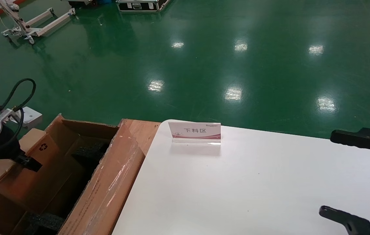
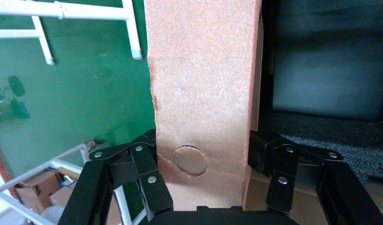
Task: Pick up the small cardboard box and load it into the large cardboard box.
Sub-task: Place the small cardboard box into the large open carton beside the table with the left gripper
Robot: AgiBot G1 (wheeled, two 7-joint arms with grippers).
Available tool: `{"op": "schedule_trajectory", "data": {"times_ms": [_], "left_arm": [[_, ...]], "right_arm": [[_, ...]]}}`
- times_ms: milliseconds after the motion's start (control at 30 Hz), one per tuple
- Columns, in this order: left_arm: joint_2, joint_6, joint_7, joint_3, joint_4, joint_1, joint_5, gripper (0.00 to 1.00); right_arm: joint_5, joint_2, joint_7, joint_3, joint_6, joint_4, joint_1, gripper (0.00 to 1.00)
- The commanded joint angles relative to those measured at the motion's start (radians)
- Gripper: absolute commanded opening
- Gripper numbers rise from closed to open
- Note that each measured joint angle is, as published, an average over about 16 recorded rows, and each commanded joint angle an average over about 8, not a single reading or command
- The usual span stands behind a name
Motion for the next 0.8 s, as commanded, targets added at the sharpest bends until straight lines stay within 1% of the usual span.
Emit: {"op": "schedule_trajectory", "data": {"times_ms": [33, 367, 800], "left_arm": [[0.005, -0.007, -0.005, 0.003, 0.004, 0.013, 0.001, 0.00], [0.017, -0.047, -0.013, 0.011, 0.032, 0.063, 0.009, 0.00], [0.041, -0.096, 0.001, 0.007, 0.093, 0.093, 0.019, 0.00]], "right_arm": [[0.000, 0.000, 0.000, 0.000, 0.000, 0.000, 0.000, 1.00], [0.000, 0.000, 0.000, -0.001, 0.000, 0.000, 0.000, 1.00], [0.001, 0.001, -0.001, -0.001, 0.001, 0.000, 0.000, 1.00]]}}
